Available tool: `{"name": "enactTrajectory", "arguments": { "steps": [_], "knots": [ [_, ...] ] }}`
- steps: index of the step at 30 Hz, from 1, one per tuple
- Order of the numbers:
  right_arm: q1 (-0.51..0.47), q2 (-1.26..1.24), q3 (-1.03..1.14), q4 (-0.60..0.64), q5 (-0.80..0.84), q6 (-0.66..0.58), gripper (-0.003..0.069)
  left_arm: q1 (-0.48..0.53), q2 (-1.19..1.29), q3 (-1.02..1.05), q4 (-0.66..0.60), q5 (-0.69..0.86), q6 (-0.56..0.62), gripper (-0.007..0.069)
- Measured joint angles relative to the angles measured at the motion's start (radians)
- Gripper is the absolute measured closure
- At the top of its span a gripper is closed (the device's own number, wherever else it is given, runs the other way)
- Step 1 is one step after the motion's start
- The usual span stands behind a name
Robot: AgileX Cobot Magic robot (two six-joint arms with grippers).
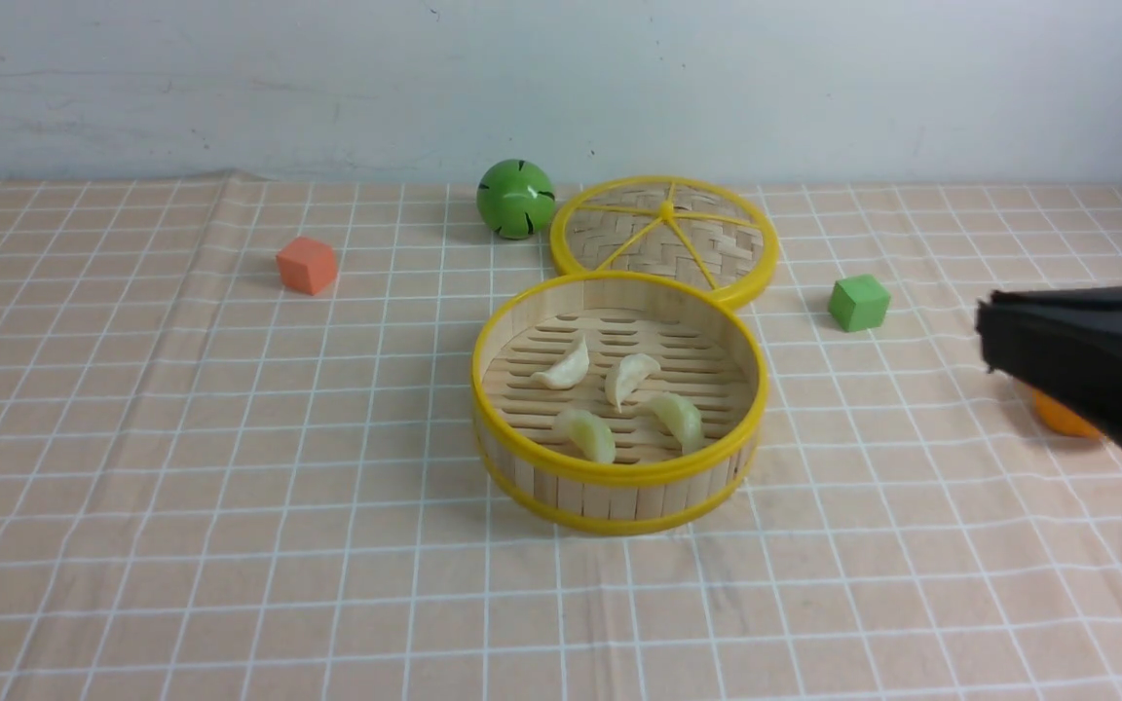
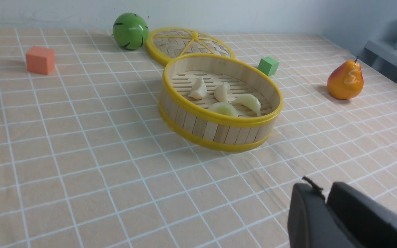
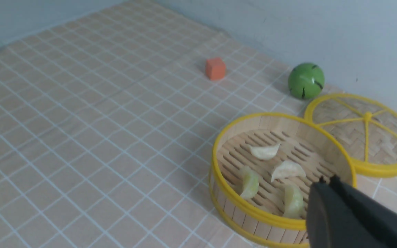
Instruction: Put the dumplings into the steamer on the table with the brown tablecloth.
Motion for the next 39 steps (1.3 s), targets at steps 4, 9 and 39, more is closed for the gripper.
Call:
{"name": "enactTrajectory", "arguments": {
  "steps": [4,9,39],
  "knots": [
    [0.000,-0.115,0.061,0.003,-0.009,0.000,0.0676,0.000,0.000,0.000,0.000,0.018,0.000,0.0541],
    [0.000,-0.184,0.096,0.003,0.000,0.000,0.0671,0.000,0.000,0.000,0.000,0.034,0.000,0.0536],
    [-0.435,-0.701,0.725,-0.038,-0.220,0.160,0.0680,0.000,0.000,0.000,-0.001,0.048,-0.001,0.0515]
  ]
}}
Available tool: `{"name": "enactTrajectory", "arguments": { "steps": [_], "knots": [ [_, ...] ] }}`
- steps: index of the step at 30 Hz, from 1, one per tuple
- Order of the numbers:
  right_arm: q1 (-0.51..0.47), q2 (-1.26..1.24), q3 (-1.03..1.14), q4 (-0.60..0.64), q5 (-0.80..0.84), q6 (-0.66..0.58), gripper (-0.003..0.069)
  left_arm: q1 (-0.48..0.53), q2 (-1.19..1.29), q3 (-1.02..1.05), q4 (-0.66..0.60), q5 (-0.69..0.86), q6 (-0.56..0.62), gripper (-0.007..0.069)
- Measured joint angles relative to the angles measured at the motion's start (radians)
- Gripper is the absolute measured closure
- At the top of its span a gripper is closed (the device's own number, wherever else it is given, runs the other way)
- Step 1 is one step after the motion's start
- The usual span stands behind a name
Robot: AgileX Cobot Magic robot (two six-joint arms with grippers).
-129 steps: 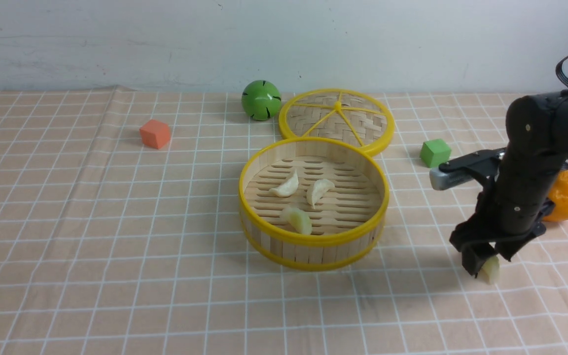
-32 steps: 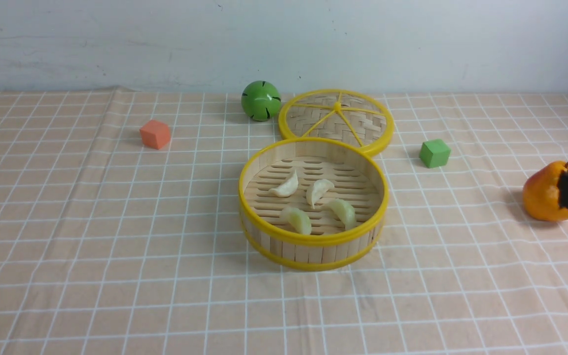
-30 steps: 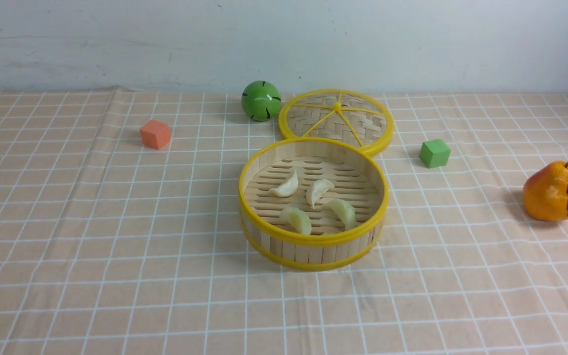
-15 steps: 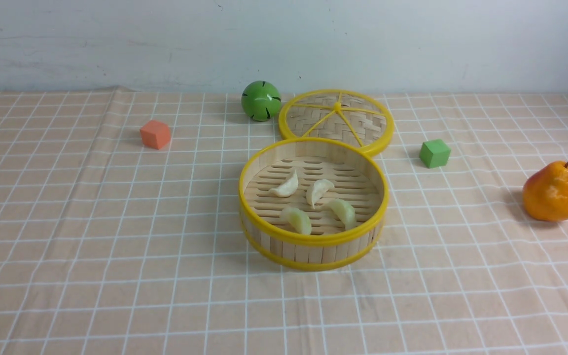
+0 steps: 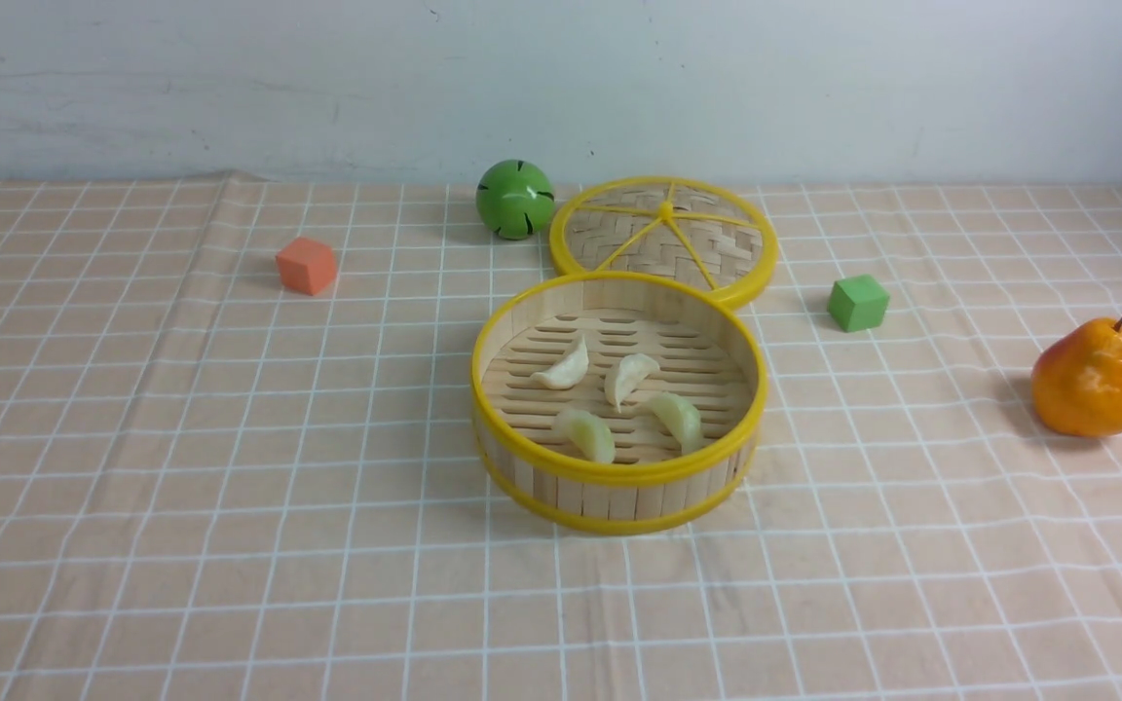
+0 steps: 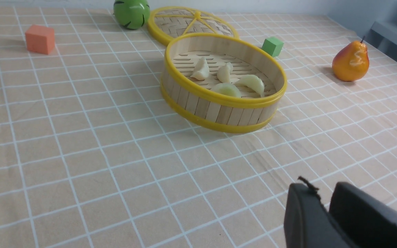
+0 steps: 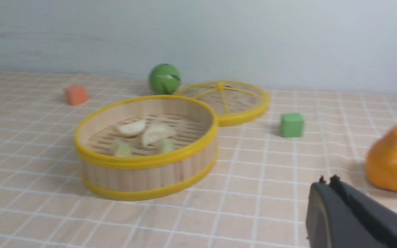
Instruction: Put the dumplings into the steamer on the table with the brown tablecloth.
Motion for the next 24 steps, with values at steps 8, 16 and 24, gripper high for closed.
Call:
{"name": "enactTrajectory", "arguments": {
  "steps": [8,16,24],
  "knots": [
    [-0.205,-0.048,0.105,-0.021,0.050,0.039,0.0680,0.000,0.000,0.000,-0.002,0.003,0.000,0.0505],
    [-0.216,-0.048,0.105,-0.073,0.171,0.046,0.0680,0.000,0.000,0.000,0.000,0.004,0.000,0.0501],
    [-0.216,-0.048,0.096,-0.054,0.220,0.046,0.0679,0.000,0.000,0.000,0.000,0.004,0.000,0.0494]
  ]
}}
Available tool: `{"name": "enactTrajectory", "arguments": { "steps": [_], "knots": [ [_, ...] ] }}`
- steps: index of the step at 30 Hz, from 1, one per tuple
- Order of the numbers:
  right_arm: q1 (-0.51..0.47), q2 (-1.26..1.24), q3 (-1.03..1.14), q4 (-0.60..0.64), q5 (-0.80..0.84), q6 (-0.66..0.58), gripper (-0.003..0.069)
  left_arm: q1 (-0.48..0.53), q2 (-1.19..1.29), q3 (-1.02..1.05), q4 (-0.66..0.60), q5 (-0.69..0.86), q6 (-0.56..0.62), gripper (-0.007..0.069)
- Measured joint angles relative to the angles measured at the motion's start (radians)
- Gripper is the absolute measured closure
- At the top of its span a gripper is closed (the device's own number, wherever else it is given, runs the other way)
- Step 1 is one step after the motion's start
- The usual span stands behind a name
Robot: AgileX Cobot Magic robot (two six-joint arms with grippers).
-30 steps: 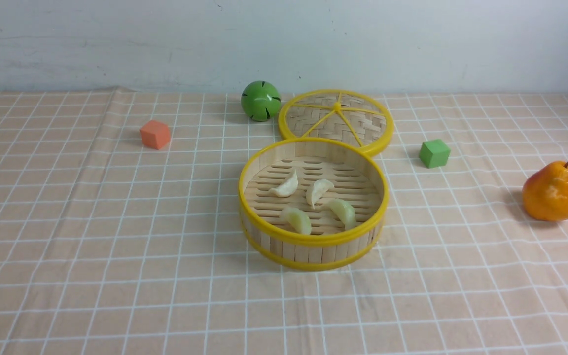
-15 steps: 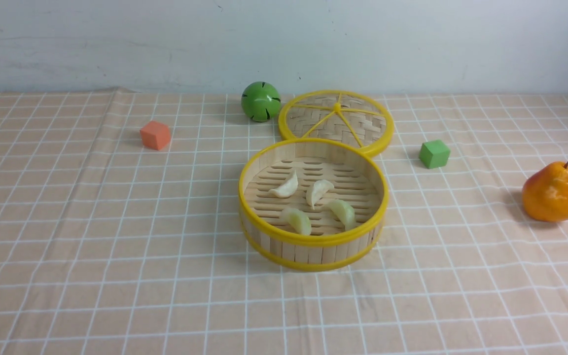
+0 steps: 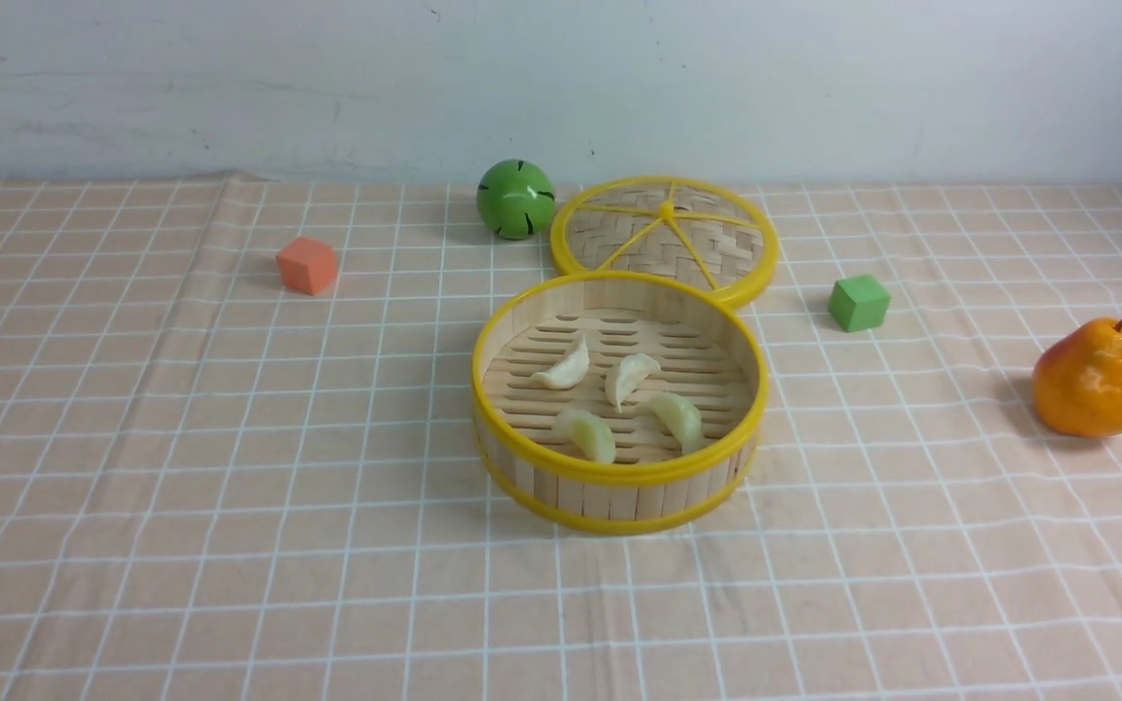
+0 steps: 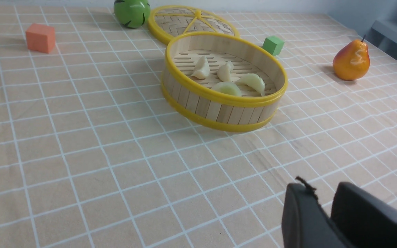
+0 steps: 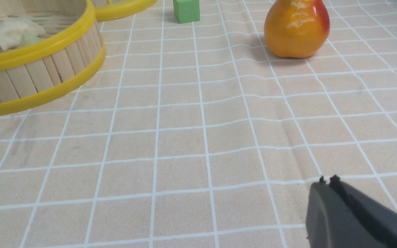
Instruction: Put the dumplings into the steamer on the table with the brown tablecloth.
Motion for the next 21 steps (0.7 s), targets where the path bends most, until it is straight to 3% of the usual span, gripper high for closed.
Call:
{"name": "enactTrajectory", "arguments": {
  "steps": [21],
  "knots": [
    [0.000,0.000,-0.001,0.007,0.004,0.000,0.0668,0.000,0.000,0.000,0.000,0.000,0.000,0.0483]
  ]
}}
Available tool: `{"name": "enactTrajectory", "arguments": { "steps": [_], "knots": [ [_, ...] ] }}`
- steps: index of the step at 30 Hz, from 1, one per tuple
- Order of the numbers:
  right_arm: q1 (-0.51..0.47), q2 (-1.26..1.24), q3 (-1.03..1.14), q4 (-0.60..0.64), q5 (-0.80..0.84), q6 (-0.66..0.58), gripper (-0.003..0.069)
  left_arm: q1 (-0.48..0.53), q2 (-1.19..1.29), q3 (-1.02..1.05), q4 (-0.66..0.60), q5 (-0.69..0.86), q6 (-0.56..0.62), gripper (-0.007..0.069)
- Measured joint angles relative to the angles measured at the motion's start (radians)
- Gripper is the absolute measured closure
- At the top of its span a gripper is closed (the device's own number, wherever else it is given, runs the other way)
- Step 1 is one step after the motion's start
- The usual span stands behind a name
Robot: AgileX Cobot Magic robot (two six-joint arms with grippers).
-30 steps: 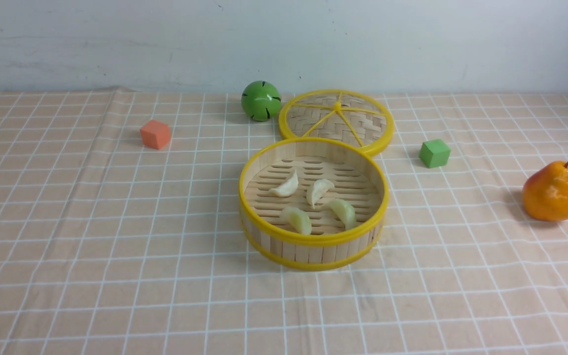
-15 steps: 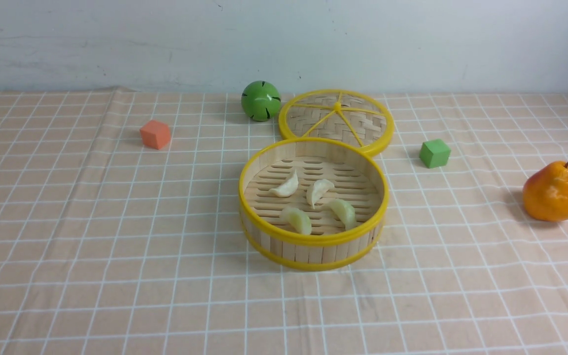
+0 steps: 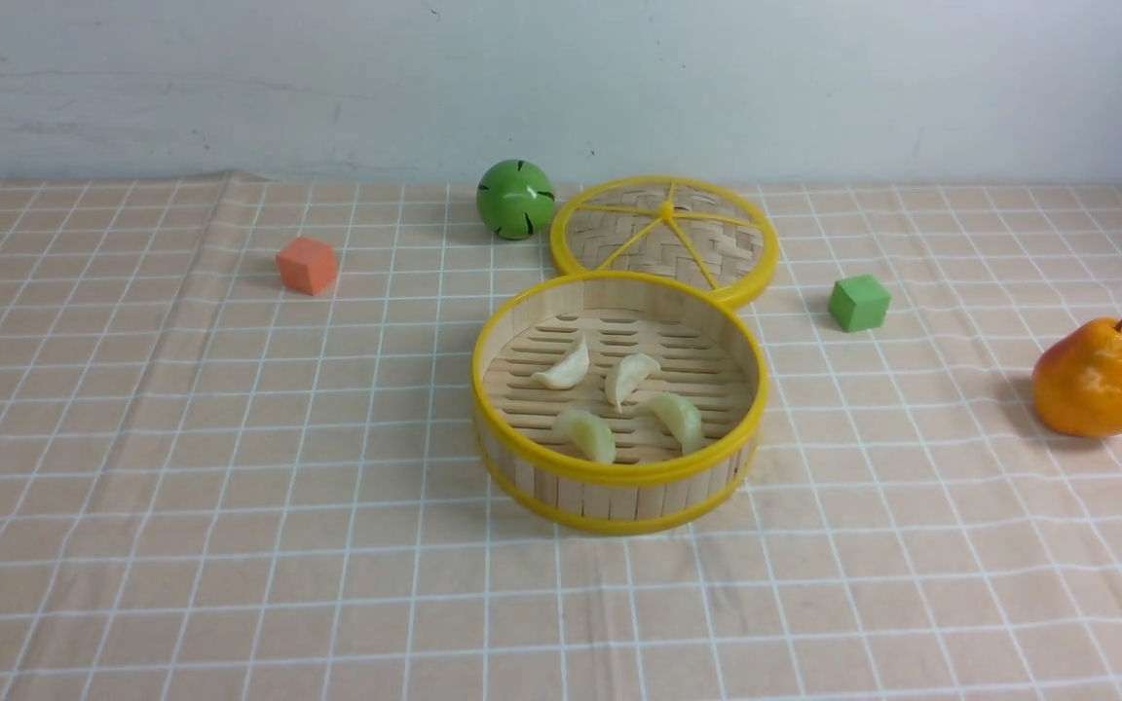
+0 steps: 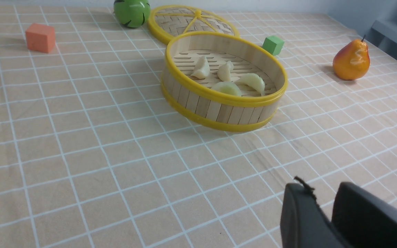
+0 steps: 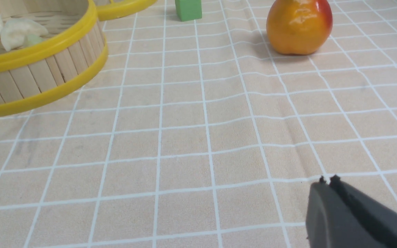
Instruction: Put the dumplings into the steamer on the table with the brown tablecloth.
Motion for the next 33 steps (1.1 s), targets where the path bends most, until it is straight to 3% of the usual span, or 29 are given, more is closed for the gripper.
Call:
{"name": "enactTrajectory", "arguments": {
  "steps": [8,11,14,16,19,23,26,33],
  "knots": [
    [0.000,0.000,0.000,0.000,0.000,0.000,0.0659,0.000,0.000,0.034,0.000,-0.022,0.000,0.0484],
    [0.000,0.000,0.000,0.000,0.000,0.000,0.0659,0.015,-0.008,0.109,0.012,-0.156,0.000,0.0552],
    [0.000,0.000,0.000,0.000,0.000,0.000,0.0655,0.076,-0.036,0.191,0.016,-0.287,0.000,0.0638],
    [0.000,0.000,0.000,0.000,0.000,0.000,0.0654,0.116,-0.053,0.220,0.017,-0.337,-0.001,0.0638],
    [0.000,0.000,0.000,0.000,0.000,0.000,0.0648,0.259,-0.103,0.315,0.020,-0.428,-0.008,0.0638],
    [0.000,0.000,0.000,0.000,0.000,0.000,0.0644,0.407,-0.107,0.394,0.020,-0.439,-0.019,0.0638],
    [0.000,0.000,0.000,0.000,0.000,0.000,0.0641,0.464,-0.107,0.438,0.020,-0.429,-0.019,0.0638],
    [0.000,0.000,0.000,0.000,0.000,0.000,0.0638,0.487,-0.107,0.451,0.079,-0.333,-0.020,0.0638]
  ]
}}
